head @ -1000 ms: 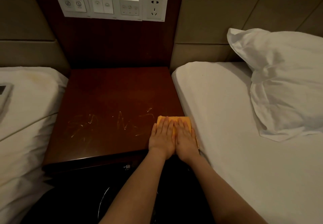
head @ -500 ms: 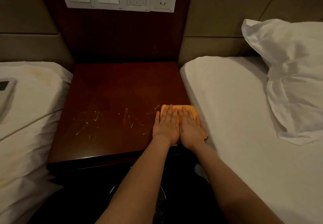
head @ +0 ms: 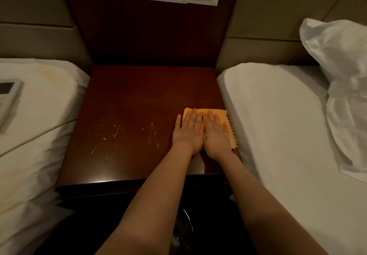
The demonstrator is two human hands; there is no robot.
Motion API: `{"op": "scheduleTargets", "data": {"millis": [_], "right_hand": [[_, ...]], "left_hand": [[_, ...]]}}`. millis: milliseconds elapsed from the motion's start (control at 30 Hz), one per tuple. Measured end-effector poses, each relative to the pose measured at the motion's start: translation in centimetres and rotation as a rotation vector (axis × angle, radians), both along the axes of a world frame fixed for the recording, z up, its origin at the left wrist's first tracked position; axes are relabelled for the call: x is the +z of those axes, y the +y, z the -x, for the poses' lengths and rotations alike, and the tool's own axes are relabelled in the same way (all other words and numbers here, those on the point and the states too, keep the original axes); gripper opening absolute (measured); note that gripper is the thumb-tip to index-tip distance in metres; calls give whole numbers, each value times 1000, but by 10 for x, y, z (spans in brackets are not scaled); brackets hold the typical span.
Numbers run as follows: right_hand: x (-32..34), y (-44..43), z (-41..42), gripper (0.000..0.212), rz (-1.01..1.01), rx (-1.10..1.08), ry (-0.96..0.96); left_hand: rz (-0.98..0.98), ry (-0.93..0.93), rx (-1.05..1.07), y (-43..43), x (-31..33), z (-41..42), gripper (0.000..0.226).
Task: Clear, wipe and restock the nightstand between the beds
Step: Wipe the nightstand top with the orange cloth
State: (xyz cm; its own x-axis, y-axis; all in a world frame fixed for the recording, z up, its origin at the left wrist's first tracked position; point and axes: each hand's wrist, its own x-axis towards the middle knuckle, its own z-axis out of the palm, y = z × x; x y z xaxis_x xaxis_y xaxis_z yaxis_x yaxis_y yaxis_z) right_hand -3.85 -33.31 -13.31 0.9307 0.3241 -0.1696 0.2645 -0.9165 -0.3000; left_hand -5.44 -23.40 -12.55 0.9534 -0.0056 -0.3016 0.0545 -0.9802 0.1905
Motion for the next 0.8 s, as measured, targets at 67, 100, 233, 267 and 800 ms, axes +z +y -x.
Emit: {"op": "scheduleTargets", "data": {"millis": [67, 100, 233, 267, 800], "right_hand": [[0, 10, 1, 53, -4, 10, 0], [0, 16, 2, 53, -4, 21, 1], [2, 51, 7, 53, -25, 78, 14], [2, 62, 9, 53, -30, 94, 15], [3, 210, 44, 54, -68, 350, 46]], "left_hand": [[-10, 1, 9, 10, 0, 2, 54], [-12, 2, 16, 16, 1, 4, 54], [-35, 17, 55, 51, 2, 13, 54], [-44, 21, 69, 62, 2, 16, 54], [-67, 66, 349, 201, 2, 74, 54]]}}
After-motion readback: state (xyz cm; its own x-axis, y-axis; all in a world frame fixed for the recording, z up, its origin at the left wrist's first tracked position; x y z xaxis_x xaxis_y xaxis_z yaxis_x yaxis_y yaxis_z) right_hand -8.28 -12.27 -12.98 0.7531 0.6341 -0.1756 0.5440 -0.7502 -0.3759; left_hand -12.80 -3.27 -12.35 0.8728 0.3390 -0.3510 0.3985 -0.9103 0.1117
